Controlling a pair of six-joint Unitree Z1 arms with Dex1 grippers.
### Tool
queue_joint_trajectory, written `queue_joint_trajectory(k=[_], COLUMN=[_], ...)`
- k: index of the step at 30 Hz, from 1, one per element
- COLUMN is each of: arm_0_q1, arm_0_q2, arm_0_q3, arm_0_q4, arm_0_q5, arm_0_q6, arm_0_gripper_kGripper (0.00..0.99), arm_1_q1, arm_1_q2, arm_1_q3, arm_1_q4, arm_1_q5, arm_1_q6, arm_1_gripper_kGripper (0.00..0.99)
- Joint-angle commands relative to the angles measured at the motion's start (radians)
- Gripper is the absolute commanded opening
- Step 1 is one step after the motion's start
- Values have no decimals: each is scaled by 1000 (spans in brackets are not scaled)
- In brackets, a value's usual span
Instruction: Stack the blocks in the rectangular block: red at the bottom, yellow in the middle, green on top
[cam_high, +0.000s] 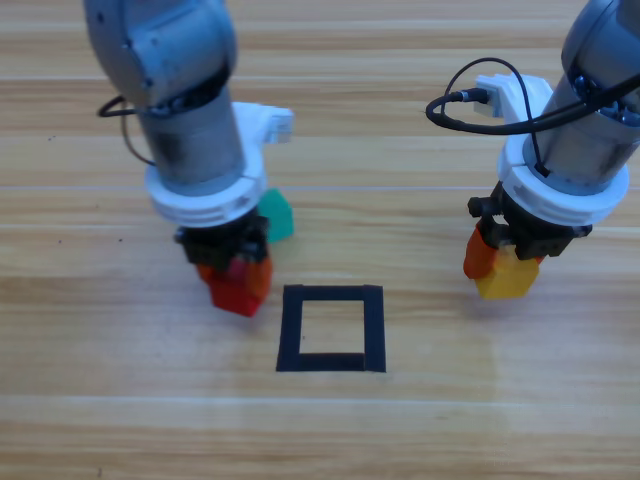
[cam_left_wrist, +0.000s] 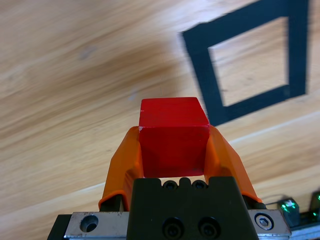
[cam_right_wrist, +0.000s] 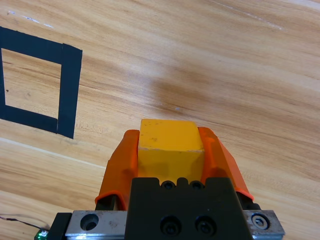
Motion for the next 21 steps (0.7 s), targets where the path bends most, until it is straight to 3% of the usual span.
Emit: queue_joint_trajectory(k=[1, 10, 21], arm_0_q1=[-74, -92, -186], arm_0_q2=[39, 40, 91], arm_0_q3=[-41, -79, -131], arm_0_q4=[11, 5, 22], arm_0_q5=[-33, -9, 108], arm_0_q6=[31, -172, -537], arm_0_gripper_kGripper=[0, 0, 0], arm_1_q1=[-1, -1, -1], arm_1_q2=[-12, -9, -7], arm_1_q3=[12, 9, 9], arm_1_q4=[15, 15, 15], arm_1_q5=[-15, -14, -9], arm_1_q6=[7, 6, 3], arm_1_gripper_kGripper=[0, 0, 0])
